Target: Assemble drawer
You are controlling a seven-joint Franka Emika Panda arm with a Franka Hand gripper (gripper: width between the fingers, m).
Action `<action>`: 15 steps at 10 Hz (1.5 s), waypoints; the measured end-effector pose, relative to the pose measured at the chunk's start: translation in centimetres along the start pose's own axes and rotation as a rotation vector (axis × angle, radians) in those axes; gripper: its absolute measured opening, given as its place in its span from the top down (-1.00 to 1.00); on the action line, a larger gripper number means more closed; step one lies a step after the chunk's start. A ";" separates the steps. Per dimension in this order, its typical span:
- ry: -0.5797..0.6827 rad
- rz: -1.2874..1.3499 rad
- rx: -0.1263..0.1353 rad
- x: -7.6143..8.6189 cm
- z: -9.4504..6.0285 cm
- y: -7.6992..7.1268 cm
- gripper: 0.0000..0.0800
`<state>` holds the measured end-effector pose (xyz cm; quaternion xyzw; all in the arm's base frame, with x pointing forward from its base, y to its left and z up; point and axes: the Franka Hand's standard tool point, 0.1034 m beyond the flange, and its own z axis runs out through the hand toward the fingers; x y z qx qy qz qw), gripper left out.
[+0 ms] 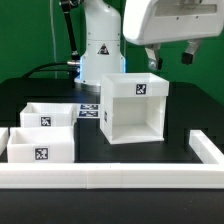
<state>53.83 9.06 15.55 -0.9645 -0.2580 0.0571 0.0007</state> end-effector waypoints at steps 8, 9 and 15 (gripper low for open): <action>0.015 0.238 -0.019 -6.7 2.2 -2.9 -0.62; 0.020 0.239 -0.011 -7.3 3.0 -3.0 -0.62; 0.080 0.243 -0.013 -8.0 5.8 -4.2 -0.62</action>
Offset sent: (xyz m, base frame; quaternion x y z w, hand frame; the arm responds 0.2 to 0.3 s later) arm -0.0512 -0.0139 0.0031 -0.0632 -0.0105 0.1203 0.9907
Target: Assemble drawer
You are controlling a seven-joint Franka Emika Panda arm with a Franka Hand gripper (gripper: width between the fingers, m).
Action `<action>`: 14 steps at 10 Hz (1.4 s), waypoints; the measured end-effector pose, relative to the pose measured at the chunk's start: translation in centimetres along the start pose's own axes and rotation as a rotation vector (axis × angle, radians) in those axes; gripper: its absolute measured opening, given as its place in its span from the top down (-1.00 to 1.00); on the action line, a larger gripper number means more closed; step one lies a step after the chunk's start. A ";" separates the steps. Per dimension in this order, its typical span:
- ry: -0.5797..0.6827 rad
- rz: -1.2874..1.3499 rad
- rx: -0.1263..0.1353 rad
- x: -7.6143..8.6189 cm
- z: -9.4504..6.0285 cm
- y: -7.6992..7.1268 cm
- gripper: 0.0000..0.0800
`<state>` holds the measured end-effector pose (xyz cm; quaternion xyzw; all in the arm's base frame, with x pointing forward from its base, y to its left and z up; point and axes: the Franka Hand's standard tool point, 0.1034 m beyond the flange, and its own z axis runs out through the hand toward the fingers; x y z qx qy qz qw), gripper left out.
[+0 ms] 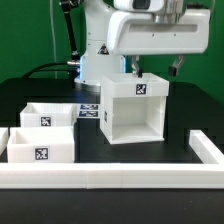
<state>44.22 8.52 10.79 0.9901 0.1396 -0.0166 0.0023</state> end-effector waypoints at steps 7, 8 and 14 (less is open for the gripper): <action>-0.005 0.013 0.016 -0.3 1.0 0.0 0.17; -0.005 0.012 0.016 -0.3 1.0 -0.1 0.17; -0.005 0.012 0.016 -0.3 1.0 -0.1 0.91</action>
Offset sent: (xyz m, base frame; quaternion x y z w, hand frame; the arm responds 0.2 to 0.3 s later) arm -0.0019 -0.0019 0.0002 0.0016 -0.0170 0.0162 0.9997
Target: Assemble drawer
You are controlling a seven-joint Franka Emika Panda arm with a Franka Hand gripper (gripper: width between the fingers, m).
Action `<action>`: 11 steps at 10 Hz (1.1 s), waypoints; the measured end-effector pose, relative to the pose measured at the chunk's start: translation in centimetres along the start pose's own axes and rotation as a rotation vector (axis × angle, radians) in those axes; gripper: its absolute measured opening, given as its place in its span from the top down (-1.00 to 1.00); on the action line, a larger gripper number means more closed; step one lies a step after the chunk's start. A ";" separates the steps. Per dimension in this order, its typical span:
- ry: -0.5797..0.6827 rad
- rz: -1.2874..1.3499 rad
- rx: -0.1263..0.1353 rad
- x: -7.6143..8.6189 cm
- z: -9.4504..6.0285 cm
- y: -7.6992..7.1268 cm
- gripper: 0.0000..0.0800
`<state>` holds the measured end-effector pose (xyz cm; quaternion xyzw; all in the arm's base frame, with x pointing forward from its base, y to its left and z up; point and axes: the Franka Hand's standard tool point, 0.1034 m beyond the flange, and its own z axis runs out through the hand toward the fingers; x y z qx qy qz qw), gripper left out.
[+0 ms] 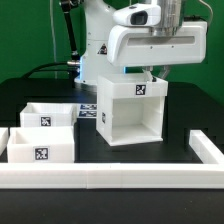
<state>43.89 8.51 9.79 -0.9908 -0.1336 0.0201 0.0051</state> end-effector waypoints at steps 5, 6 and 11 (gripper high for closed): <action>-0.006 0.025 0.008 3.3 -0.2 0.8 0.91; 0.011 0.035 0.011 5.1 -0.2 1.3 0.91; 0.090 0.110 0.020 12.6 -0.6 2.8 0.91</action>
Offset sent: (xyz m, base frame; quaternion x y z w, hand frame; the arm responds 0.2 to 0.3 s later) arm 0.0490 -0.0070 0.0024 -0.0093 -0.0311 0.0303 0.9990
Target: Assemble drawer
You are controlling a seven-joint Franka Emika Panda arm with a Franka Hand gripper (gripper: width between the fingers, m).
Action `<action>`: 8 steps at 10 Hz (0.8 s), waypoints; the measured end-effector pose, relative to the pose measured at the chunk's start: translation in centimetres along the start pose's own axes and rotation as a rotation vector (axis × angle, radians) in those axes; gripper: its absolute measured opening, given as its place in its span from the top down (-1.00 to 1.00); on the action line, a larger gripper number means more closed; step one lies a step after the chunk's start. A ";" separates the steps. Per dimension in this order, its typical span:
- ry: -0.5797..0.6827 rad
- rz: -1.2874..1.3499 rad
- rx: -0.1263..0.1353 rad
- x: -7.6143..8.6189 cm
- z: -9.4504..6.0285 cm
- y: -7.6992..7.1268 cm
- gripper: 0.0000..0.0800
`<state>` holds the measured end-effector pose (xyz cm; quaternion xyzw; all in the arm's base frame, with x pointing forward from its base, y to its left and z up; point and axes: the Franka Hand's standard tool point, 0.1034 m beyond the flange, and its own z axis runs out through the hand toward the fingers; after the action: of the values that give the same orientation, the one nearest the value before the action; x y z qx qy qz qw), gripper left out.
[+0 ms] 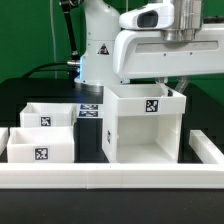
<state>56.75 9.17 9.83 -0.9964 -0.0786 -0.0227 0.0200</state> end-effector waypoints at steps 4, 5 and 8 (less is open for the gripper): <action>0.001 0.153 0.011 0.0 0.0 -0.4 0.91; 0.001 0.195 0.013 0.0 0.0 -0.5 0.91; -0.003 0.544 0.027 0.1 0.1 -0.2 0.91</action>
Offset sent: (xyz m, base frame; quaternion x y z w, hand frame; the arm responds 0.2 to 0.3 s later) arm 0.0000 0.0000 0.0000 0.0000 0.0000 0.1938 0.9810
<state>56.79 9.34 9.79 -0.9806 0.1916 -0.0137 0.0385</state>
